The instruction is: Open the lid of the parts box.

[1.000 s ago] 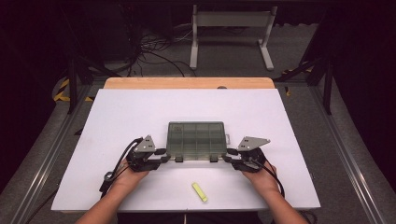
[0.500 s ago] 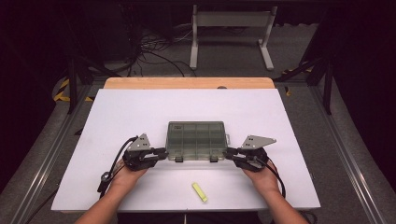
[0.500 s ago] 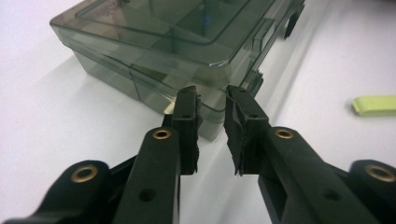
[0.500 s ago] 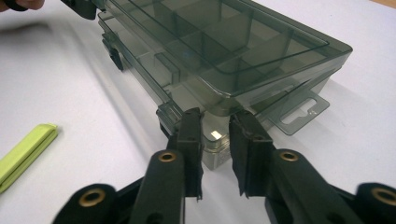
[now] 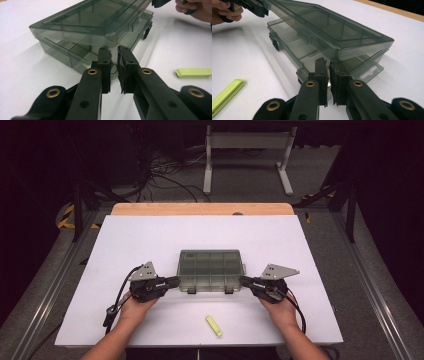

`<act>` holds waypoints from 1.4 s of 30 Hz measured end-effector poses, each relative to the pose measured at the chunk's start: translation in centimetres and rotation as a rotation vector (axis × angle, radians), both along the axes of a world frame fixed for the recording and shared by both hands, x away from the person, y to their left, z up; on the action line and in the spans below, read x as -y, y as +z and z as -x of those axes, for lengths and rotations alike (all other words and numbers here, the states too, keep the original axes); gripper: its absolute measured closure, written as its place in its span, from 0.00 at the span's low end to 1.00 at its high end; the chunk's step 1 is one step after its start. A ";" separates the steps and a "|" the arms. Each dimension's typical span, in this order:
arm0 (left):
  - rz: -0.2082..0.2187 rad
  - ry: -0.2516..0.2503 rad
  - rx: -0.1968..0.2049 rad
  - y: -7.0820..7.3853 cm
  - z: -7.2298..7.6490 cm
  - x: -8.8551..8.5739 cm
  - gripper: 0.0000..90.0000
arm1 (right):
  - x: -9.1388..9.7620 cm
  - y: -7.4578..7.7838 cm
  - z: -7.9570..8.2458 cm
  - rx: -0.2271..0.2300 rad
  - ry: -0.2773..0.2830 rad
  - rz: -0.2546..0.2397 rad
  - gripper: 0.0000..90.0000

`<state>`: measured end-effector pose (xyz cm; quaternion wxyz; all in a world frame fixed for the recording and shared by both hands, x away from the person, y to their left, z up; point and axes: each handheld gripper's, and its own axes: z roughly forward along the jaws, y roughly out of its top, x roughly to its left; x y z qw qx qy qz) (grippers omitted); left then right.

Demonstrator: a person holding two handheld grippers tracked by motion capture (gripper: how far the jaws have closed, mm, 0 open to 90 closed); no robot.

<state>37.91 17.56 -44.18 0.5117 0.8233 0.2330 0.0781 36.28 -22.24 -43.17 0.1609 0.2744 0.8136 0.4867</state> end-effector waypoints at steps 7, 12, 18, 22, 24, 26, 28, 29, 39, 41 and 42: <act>0.036 0.005 -0.001 -0.1 0.0 -0.2 0.90 | 0.0 -0.1 0.0 0.011 -0.003 -0.019 0.95; 0.045 0.011 -0.006 -0.1 0.0 -0.2 0.89 | 0.1 -0.1 -0.1 0.007 -0.008 -0.031 0.95; 0.050 0.011 -0.004 -0.1 0.0 -0.1 0.89 | 0.0 -0.1 0.0 0.007 -0.006 -0.019 0.95; 0.056 0.015 0.000 -0.1 0.1 -0.1 0.89 | 0.1 0.0 0.0 0.008 -0.007 -0.016 0.95; 0.055 0.013 0.003 -0.1 0.0 -0.1 0.89 | 0.1 0.0 0.0 0.003 -0.010 -0.019 0.94; 0.054 0.011 0.001 -0.1 0.0 -0.1 0.89 | 0.2 0.0 -0.1 -0.003 -0.007 -0.019 0.93; 0.056 0.015 0.005 -0.1 0.1 -0.1 0.89 | 0.1 0.0 -0.1 -0.010 -0.010 0.004 0.90; 0.052 0.017 0.007 -0.1 0.1 -0.1 0.89 | 0.2 0.1 -0.1 -0.010 -0.010 0.013 0.87; 0.050 0.018 0.011 -0.1 0.1 -0.1 0.88 | -0.8 0.8 -0.9 -0.015 -0.068 0.077 0.34; 0.049 0.020 0.010 0.0 0.1 0.0 0.88 | -1.0 1.0 -1.1 -0.006 -0.080 0.091 0.33; 0.049 0.020 0.010 0.0 0.1 0.0 0.88 | -1.0 1.0 -1.1 -0.006 -0.080 0.091 0.33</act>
